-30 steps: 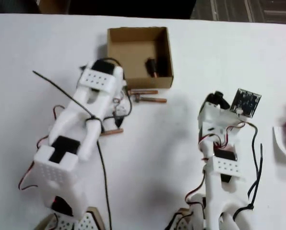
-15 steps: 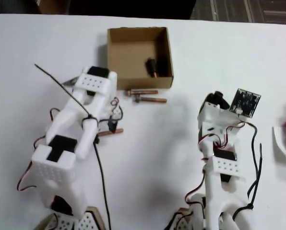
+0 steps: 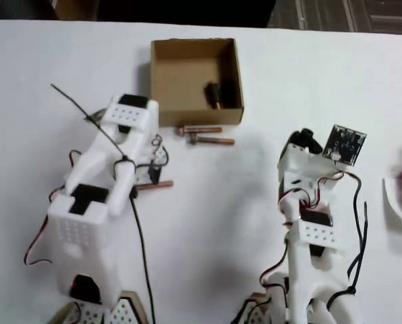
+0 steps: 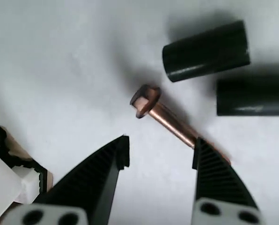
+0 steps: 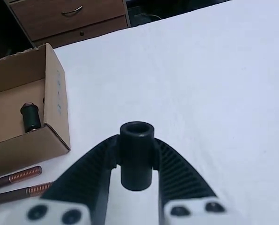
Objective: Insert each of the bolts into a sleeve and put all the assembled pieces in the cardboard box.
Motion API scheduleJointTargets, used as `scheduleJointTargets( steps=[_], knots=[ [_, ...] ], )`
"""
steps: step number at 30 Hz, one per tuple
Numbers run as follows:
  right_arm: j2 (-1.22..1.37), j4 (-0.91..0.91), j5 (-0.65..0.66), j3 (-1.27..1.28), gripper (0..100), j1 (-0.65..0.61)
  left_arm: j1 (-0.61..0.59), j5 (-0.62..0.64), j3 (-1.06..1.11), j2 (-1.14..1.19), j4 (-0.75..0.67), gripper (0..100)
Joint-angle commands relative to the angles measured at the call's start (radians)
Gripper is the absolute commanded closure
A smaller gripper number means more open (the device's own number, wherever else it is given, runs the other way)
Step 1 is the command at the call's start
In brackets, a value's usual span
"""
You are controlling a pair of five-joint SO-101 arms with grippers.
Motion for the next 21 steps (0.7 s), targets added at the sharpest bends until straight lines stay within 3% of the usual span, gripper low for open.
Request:
scheduleJointTargets(
  steps=[1, 7, 15, 21],
  knots=[
    [-0.041, -0.019, -0.006, -0.006, 97.8, -0.01, -0.003, 0.008, -0.024, 0.121, 0.0, 76],
    [-0.041, -0.019, -0.006, -0.006, 97.8, -0.01, 0.003, -0.002, -0.065, 0.183, 0.046, 76],
    [-0.041, -0.021, -0.006, -0.006, 97.8, -0.01, -0.002, -0.184, -0.065, 0.233, 0.101, 76],
    [-0.041, -0.022, -0.006, -0.006, 97.8, -0.01, 0.005, -0.189, -0.067, 0.233, 0.098, 76]
  ],
)
